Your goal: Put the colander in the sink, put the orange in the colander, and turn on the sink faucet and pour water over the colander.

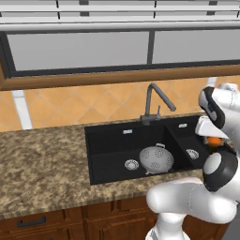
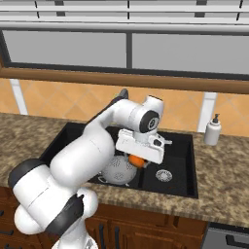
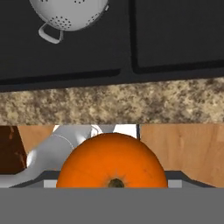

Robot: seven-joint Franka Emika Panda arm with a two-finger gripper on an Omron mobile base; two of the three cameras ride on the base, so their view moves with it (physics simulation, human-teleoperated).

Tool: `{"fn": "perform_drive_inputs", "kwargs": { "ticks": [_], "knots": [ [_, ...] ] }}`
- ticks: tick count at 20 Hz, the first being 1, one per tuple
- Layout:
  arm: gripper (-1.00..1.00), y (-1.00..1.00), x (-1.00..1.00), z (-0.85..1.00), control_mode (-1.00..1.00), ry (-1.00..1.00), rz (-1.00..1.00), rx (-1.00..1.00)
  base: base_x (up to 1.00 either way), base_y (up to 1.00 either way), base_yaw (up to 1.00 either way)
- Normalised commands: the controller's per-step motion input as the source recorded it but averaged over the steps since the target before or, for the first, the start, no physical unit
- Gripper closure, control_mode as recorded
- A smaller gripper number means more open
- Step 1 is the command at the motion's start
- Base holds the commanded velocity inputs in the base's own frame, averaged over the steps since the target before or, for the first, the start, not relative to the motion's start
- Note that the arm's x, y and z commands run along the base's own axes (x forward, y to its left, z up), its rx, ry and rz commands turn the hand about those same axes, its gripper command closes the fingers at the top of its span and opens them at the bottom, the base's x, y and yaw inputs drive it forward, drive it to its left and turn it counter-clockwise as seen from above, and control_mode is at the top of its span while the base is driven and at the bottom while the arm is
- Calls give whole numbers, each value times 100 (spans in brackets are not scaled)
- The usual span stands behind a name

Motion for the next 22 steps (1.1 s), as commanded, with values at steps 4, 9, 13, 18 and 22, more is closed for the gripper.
{"fn": "perform_drive_inputs", "kwargs": {
  "ticks": [4, 9, 13, 18, 22],
  "knots": [
    [100, 77, 0, 1, -100, -17, 8, 0, 0, 0, 0],
    [100, 83, -2, 0, -100, -23, 1, 0, 0, 0, 0],
    [100, 92, -2, 0, -100, -18, 0, 0, 0, 0, 0],
    [100, 79, 1, 0, -100, -8, -2, 0, 0, 0, 0],
    [100, 53, 27, 0, -100, -2, -12, -1, 0, 0, 0]
  ]
}}
